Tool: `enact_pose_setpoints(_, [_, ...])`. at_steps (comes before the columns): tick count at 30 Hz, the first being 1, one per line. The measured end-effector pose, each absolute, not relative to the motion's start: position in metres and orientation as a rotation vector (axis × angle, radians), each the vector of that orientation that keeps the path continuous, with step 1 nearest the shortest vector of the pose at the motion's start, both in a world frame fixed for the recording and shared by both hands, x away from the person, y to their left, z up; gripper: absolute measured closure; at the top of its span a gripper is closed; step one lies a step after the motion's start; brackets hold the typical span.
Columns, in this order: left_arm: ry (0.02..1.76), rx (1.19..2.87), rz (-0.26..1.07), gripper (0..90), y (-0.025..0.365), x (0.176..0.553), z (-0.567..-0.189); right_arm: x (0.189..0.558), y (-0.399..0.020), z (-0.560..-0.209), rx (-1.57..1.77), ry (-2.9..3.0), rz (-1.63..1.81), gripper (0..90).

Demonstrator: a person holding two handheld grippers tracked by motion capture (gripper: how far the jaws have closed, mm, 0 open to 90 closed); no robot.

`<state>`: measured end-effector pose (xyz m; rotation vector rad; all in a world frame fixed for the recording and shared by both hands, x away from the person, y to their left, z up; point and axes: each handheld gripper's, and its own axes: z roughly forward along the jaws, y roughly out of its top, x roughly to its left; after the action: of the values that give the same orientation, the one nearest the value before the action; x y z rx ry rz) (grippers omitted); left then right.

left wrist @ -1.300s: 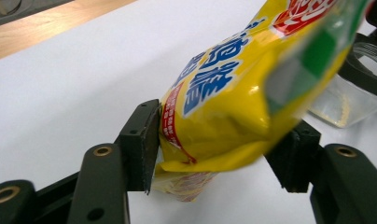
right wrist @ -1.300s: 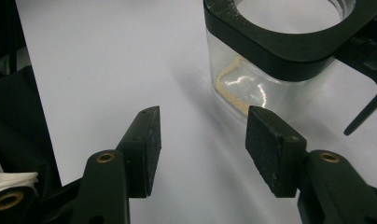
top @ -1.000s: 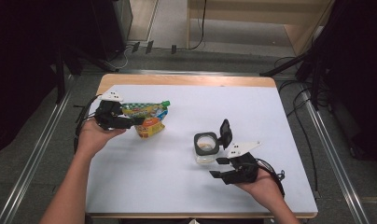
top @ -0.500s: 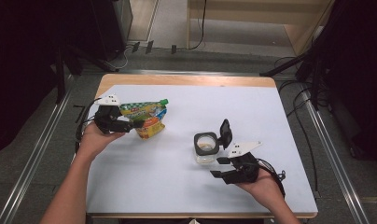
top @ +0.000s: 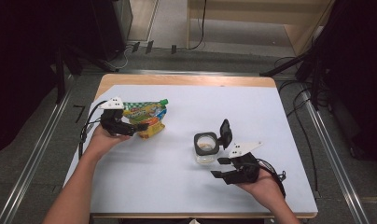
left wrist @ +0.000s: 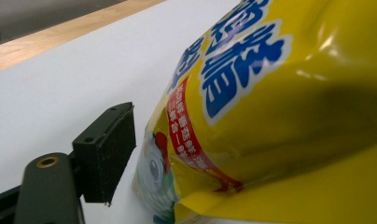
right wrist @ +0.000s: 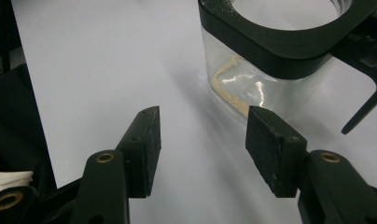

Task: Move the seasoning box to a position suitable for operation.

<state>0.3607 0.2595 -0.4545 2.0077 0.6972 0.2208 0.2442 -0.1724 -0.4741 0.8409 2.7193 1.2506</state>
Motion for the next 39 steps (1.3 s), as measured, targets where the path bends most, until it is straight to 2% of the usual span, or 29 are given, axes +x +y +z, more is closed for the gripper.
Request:
enact_pose_setpoints(7, [0.621, 2.061, 0.278, 24.4, 0.268, 0.354, -0.463, 0.243, -0.173, -0.474, 0.836, 2.714, 1.248, 46.2])
enact_pose_setpoints(12, [0.600, 2.031, 0.307, 25.1, 0.265, 0.354, -0.467, 0.244, -0.173, -0.474, 0.836, 2.713, 1.247, 46.2])
enact_pose_setpoints(16, [0.586, 1.973, 0.295, 21.8, 0.264, 0.358, -0.471, 0.244, -0.171, -0.475, 0.823, 2.720, 1.244, 46.1])
enact_pose_setpoints(26, [0.584, 1.910, 0.278, 20.8, 0.257, 0.362, -0.477, 0.244, -0.168, -0.475, 0.815, 2.720, 1.243, 45.7])
enact_pose_setpoints(39, [0.680, 1.981, 0.282, 32.3, 0.246, 0.360, -0.462, 0.244, -0.169, -0.473, 0.816, 2.707, 1.252, 46.5])
